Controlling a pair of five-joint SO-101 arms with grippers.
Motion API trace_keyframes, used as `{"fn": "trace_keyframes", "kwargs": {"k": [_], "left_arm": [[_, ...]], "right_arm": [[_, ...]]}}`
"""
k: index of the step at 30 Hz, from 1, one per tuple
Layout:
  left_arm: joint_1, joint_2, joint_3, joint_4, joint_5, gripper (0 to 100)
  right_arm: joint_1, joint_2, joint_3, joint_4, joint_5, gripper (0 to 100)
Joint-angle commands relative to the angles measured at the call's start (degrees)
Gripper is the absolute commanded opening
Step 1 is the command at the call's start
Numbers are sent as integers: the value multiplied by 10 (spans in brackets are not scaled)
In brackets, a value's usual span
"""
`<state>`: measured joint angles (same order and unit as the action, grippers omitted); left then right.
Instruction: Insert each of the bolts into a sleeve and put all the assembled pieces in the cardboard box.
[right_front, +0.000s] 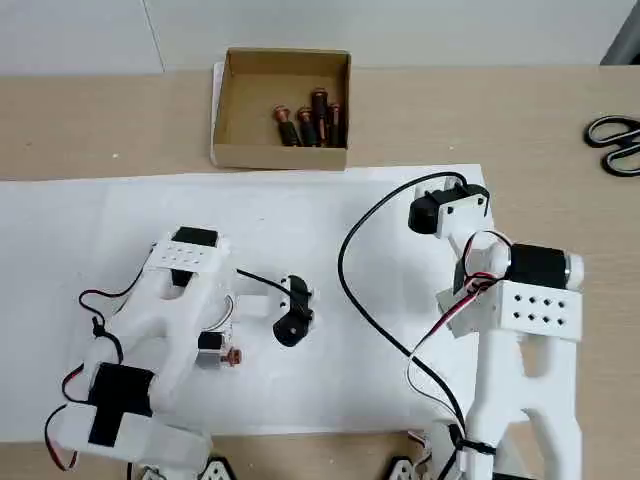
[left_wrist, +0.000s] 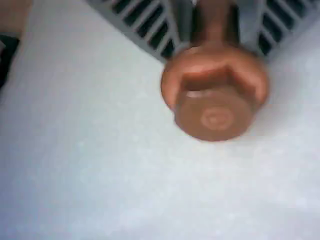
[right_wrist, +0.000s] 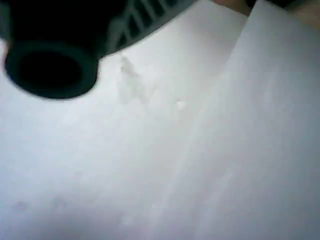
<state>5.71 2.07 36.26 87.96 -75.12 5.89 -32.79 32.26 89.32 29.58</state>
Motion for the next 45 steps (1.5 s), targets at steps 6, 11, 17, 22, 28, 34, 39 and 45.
{"fn": "trace_keyframes", "kwargs": {"k": [6, 11, 17, 22, 28, 34, 39, 45], "left_arm": [[-4, 7, -117, 90, -63, 6], [-19, 7, -196, 123, -54, 6], [-20, -14, -234, 124, -18, 6], [-3, -85, -234, 124, 28, 6], [1, -150, -237, 120, 84, 6], [1, -203, -294, 113, 210, 6], [-1, -207, -341, 113, 321, 6], [-4, -211, -389, 115, 468, 6]], "right_arm": [[5, -16, -4, -7, 17, 9], [5, -16, -4, -7, 17, 9], [5, -16, -44, -2, 17, 9], [5, -15, -76, -2, 17, 6], [1, -16, -79, -2, 12, 5], [-3, -16, -80, -2, 12, 5], [-62, -16, -80, 16, -48, 4], [-152, -16, -91, 1, -163, 6]]}}
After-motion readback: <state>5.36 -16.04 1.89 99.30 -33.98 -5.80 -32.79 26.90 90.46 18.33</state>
